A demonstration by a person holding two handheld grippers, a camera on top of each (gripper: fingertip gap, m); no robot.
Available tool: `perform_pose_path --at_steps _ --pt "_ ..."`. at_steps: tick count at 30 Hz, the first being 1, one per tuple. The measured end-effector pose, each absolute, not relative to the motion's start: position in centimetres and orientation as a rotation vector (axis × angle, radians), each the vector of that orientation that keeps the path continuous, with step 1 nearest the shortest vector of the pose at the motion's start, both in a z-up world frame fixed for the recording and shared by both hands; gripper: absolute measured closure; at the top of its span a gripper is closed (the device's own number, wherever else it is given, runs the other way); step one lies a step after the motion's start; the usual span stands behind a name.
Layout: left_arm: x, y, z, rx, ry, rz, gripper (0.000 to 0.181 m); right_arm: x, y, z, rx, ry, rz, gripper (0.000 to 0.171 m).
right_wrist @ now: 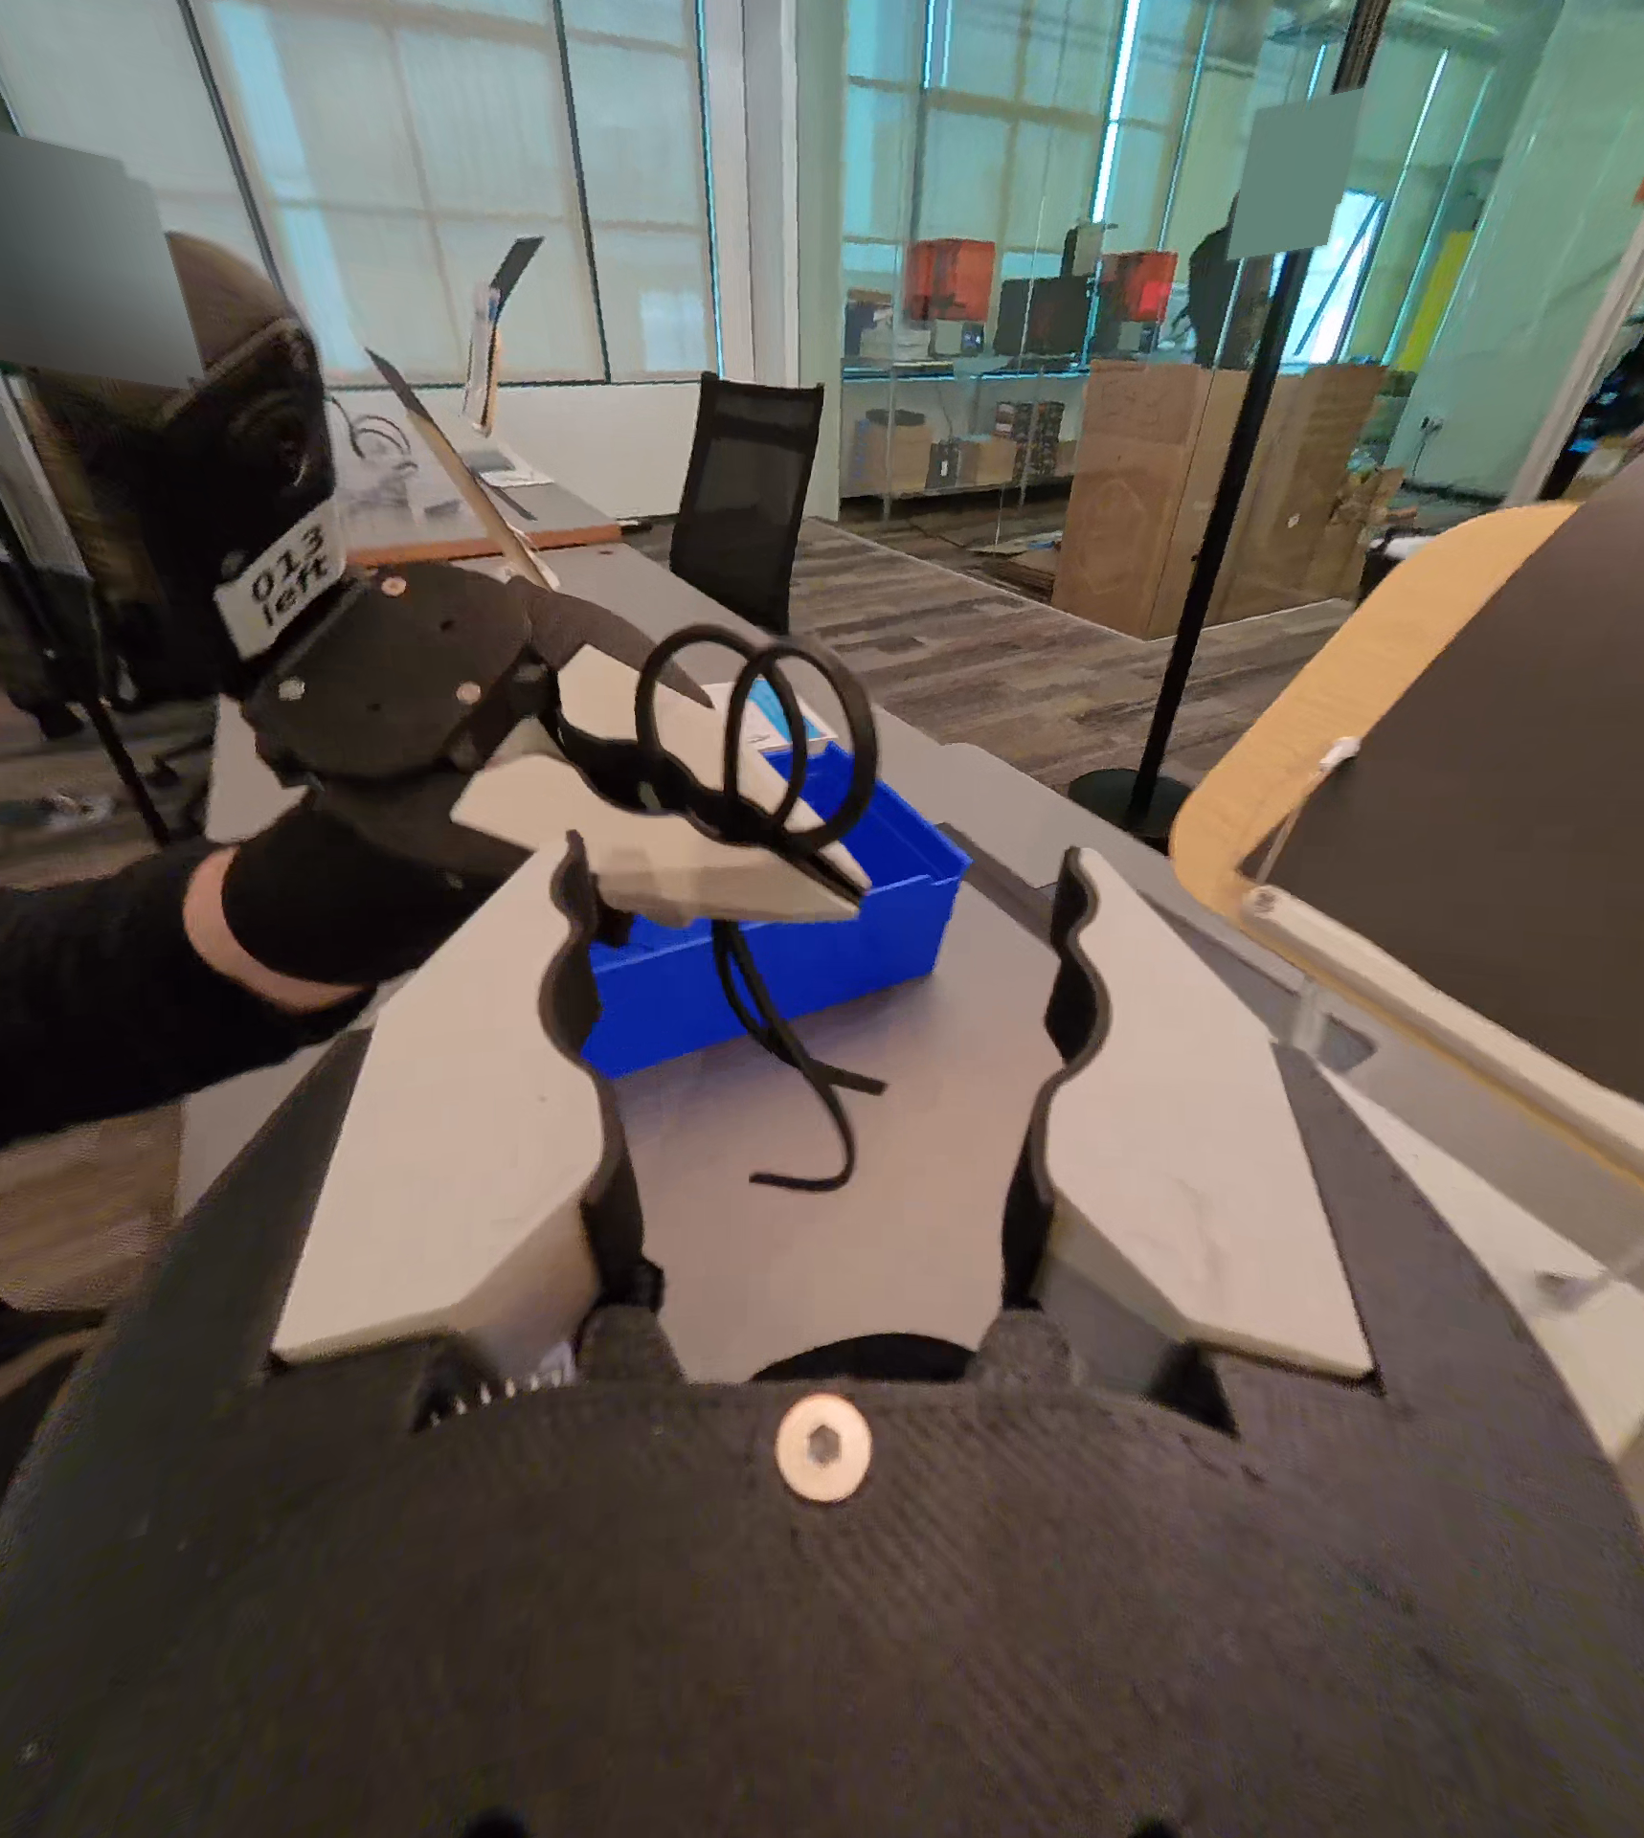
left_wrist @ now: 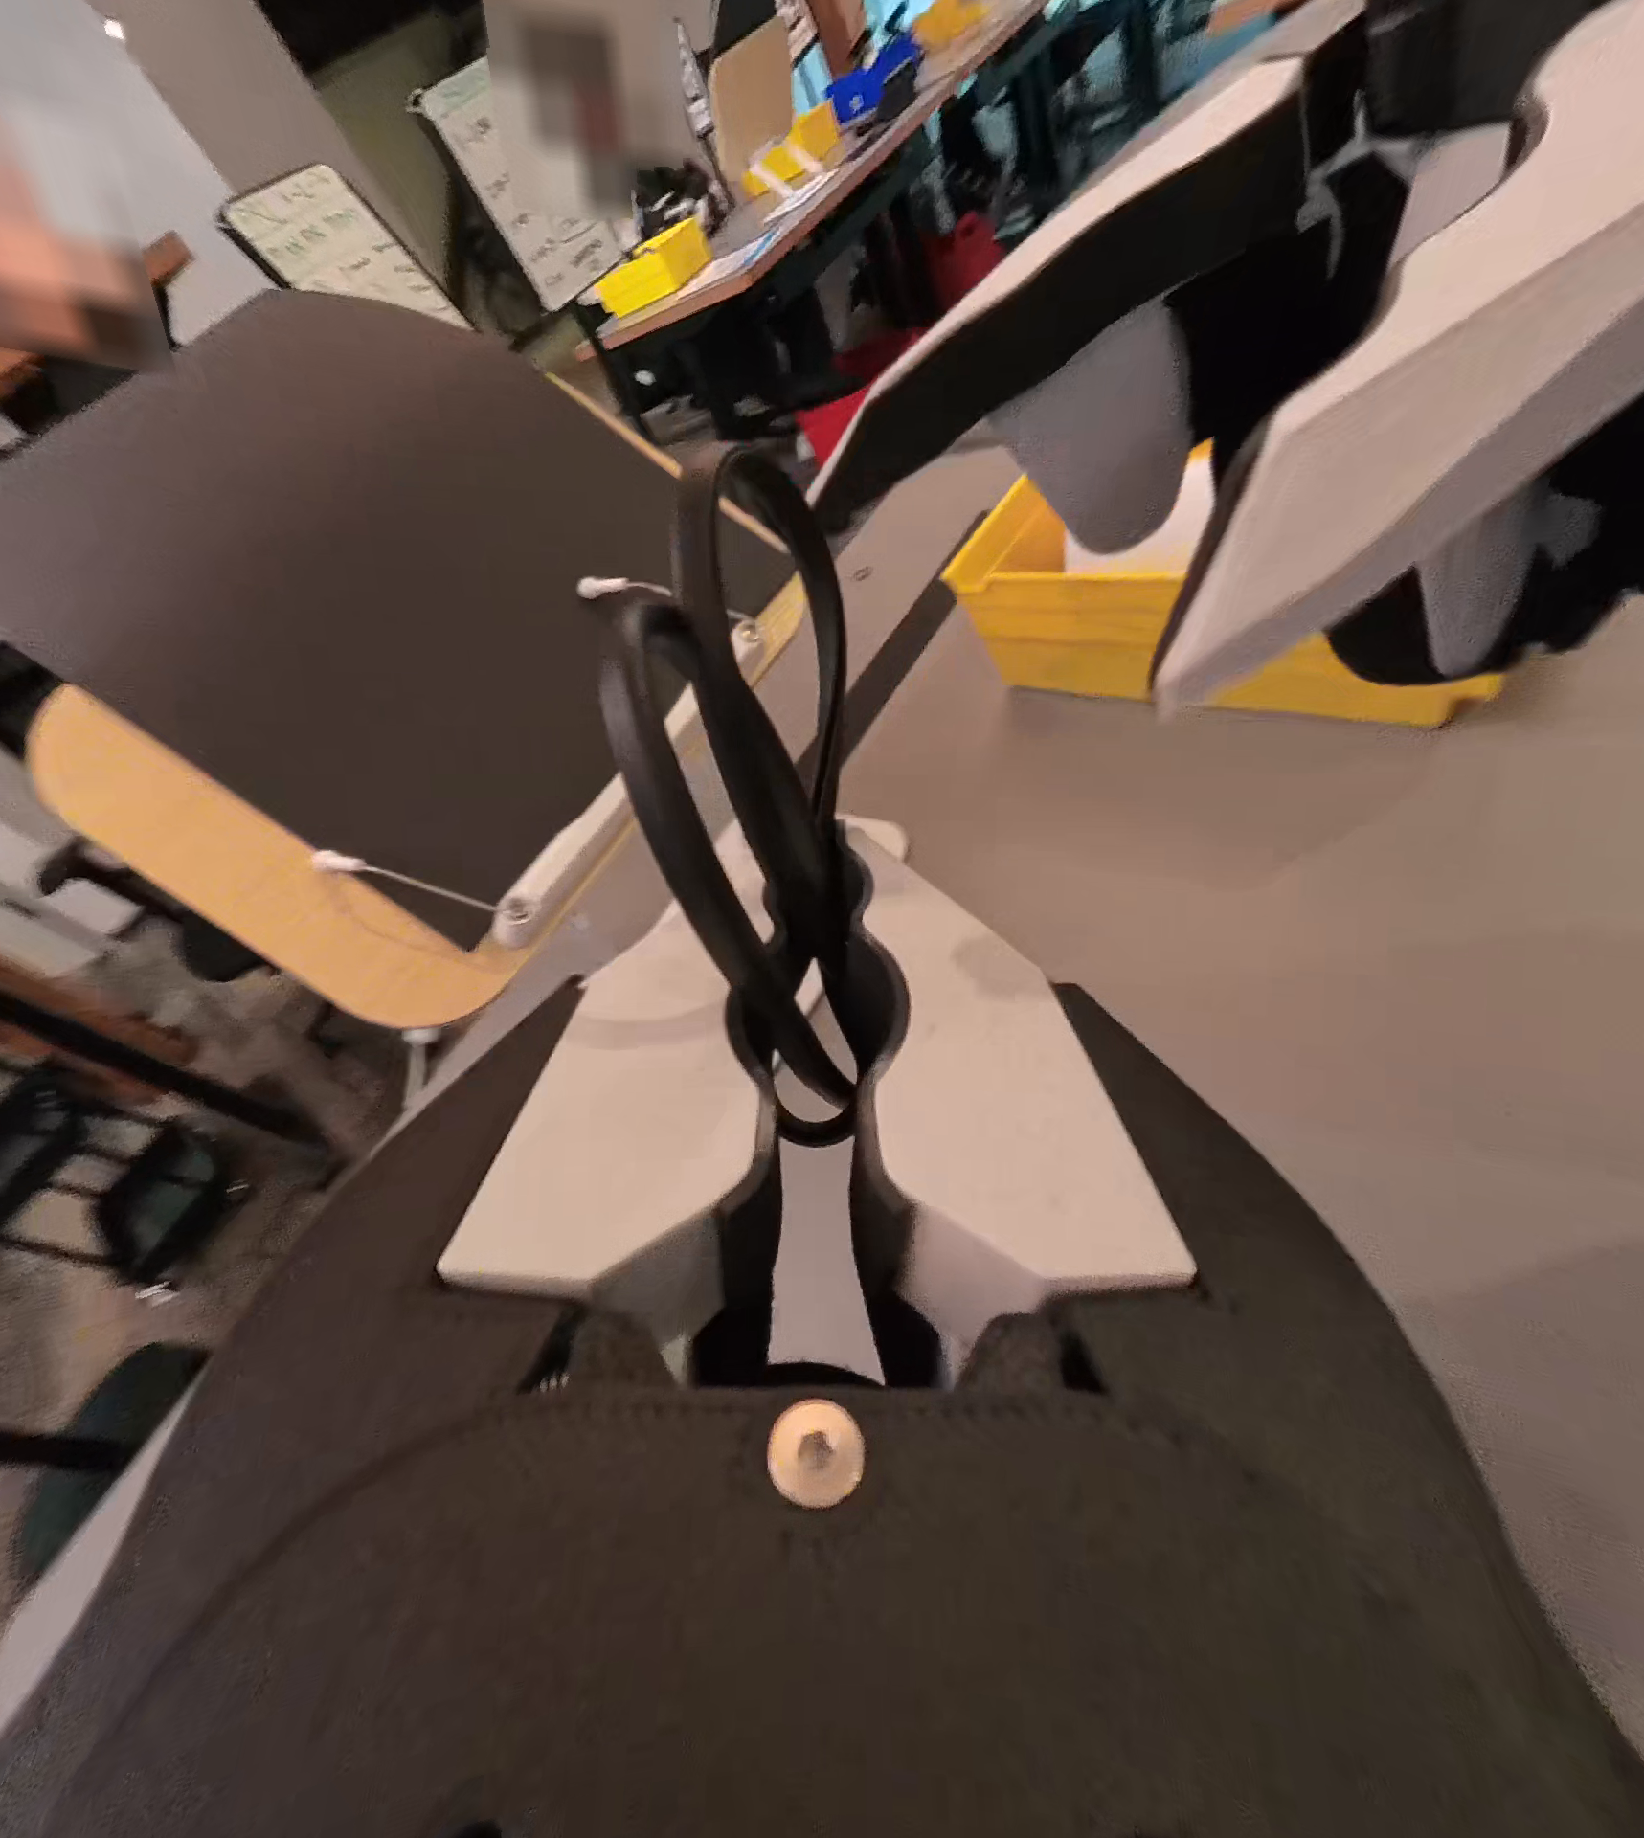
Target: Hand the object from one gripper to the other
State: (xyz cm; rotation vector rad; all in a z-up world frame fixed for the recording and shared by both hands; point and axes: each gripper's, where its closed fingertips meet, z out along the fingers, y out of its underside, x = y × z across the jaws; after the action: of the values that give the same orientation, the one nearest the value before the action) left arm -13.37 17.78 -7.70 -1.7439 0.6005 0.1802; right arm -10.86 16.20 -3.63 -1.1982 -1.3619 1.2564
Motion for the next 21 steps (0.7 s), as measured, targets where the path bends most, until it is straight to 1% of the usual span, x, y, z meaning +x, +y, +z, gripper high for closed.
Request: perform_pose_path --at_steps 1,4,7,9,10,11,13,15,16,18,19,20,21 --pt "-13.4 17.9 -7.8 -1.741 0.611 0.257 0.181 -11.5 15.7 -3.9 -1.217 -1.362 1.275 0.077" --pt "-13.8 18.0 -7.8 -1.729 0.629 0.475 0.181 -13.0 15.0 -3.8 -1.253 -1.263 1.337 0.075" --pt "-14.3 18.1 -7.7 -1.703 0.642 0.638 0.181 -13.7 15.2 -3.6 -1.301 -1.126 1.433 0.082" --pt "-14.4 18.1 -7.8 -1.686 0.655 0.714 0.181 -14.1 15.0 -3.9 -1.314 -1.106 1.451 0.083" --pt "-14.4 18.2 -8.0 -1.689 0.667 0.737 0.181 -14.3 14.5 -4.2 -1.311 -1.126 1.458 0.087" --pt "-14.3 18.2 -8.0 -1.682 0.673 0.757 0.181 -14.4 14.2 -4.3 -1.305 -1.130 1.457 0.095" --pt "-14.5 18.2 -8.0 -1.681 0.670 0.778 0.181 -14.5 14.1 -4.4 -1.304 -1.126 1.450 0.105" --pt "-14.7 18.2 -7.8 -1.676 0.664 0.775 0.181 -14.4 14.3 -4.5 -1.295 -1.141 1.434 0.126" --pt "-14.7 18.1 -7.7 -1.676 0.662 0.770 0.181 -14.3 14.3 -4.5 -1.286 -1.147 1.432 0.140" --pt "-14.5 18.1 -7.7 -1.677 0.662 0.739 0.181 -14.1 14.5 -4.5 -1.277 -1.145 1.425 0.151" --pt "-14.2 18.1 -7.7 -1.673 0.667 0.727 0.181 -14.0 14.6 -4.5 -1.261 -1.148 1.414 0.160" --pt "-14.0 18.1 -7.7 -1.675 0.672 0.717 0.181 -13.9 14.7 -4.4 -1.251 -1.147 1.403 0.165" --pt "-13.9 18.1 -7.8 -1.678 0.674 0.702 0.181 -13.8 14.7 -4.4 -1.248 -1.153 1.402 0.165"
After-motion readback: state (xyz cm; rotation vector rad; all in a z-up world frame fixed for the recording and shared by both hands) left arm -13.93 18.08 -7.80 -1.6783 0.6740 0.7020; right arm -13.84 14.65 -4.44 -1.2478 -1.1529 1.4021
